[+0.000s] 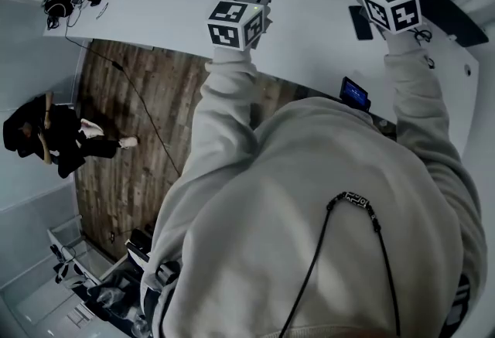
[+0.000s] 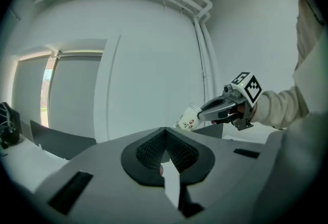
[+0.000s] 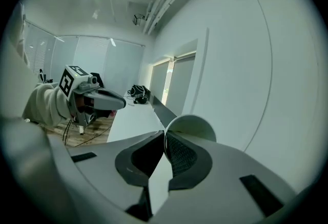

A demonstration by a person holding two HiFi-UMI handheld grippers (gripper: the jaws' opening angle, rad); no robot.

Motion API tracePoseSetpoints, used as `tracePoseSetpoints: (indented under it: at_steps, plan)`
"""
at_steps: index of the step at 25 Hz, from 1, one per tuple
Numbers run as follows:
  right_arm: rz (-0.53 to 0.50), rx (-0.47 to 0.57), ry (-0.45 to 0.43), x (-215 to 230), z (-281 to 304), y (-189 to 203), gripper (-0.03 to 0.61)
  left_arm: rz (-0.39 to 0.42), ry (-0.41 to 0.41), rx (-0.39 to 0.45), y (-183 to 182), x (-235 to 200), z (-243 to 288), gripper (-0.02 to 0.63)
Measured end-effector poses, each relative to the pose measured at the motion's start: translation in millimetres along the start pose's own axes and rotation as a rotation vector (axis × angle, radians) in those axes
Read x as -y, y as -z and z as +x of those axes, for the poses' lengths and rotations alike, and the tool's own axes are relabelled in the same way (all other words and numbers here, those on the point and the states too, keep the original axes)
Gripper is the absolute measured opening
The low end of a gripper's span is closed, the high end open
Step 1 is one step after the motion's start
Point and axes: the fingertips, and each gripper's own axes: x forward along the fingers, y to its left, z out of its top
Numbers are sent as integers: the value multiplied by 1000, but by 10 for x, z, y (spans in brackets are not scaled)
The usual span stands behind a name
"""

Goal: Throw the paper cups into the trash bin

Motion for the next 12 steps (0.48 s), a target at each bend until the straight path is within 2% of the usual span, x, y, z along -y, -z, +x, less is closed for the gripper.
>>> tracePoseSetpoints:
  at_steps: [4, 12]
  plan:
    - [-6, -15, -22, 35, -27, 117, 38, 15, 19, -38, 150, 111, 94, -5]
    - [1, -36, -91, 48, 113, 464, 38, -15, -48, -41, 301, -91, 91, -5]
